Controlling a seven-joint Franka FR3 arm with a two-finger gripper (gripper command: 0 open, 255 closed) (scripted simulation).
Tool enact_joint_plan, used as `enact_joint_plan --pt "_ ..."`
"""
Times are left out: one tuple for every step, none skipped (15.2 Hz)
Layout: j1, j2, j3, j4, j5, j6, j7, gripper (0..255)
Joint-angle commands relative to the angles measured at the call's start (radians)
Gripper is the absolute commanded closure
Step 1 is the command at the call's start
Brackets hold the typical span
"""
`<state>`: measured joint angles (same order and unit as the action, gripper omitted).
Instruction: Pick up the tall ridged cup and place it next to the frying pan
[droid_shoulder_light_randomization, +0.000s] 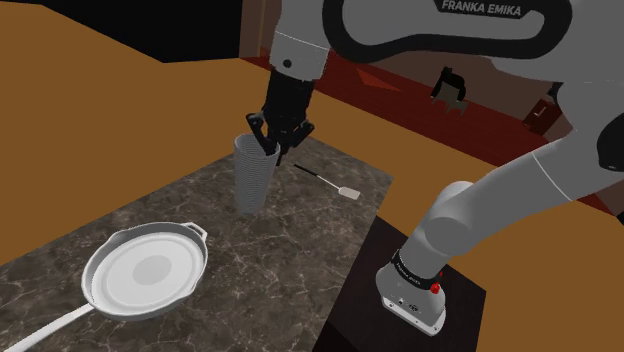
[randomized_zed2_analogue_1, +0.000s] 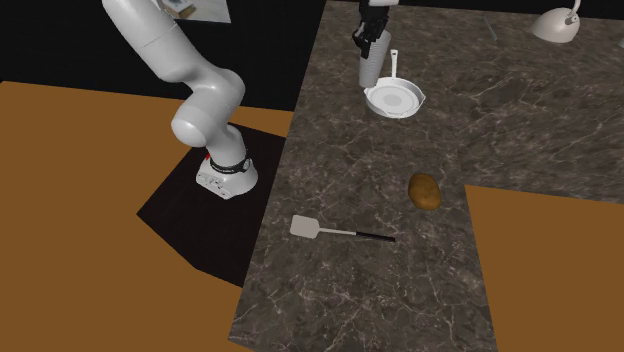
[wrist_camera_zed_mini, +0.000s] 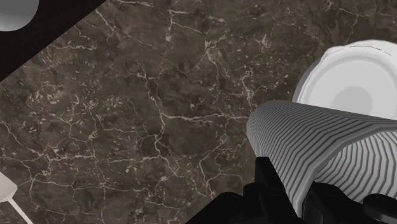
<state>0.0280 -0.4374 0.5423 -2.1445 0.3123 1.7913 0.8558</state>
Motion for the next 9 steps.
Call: enact_joint_plan --pt "0.002 0.001 0.005 -0.026 0.003 0.028 -0.003 255" --pt "0.002 0.001 0.008 -0.039 0.005 0.041 -0.004 255" --pt "0.003 0.002 0.010 -0.052 0.007 0.055 -0.005 255" --pt "0.004 0.003 0.013 -0.064 0.008 0.068 -0.007 255" --pt "0.004 0.005 0.015 -0.076 0.010 0.082 -0.008 255" --pt "0.005 0.006 0.018 -0.088 0.011 0.095 -0.009 255" --pt "0.006 0.008 0.021 -0.100 0.013 0.109 -0.010 255" --pt "0.006 0.010 0.024 -0.112 0.014 0.122 -0.011 255" --pt "0.007 0.012 0.027 -0.123 0.016 0.136 -0.012 255"
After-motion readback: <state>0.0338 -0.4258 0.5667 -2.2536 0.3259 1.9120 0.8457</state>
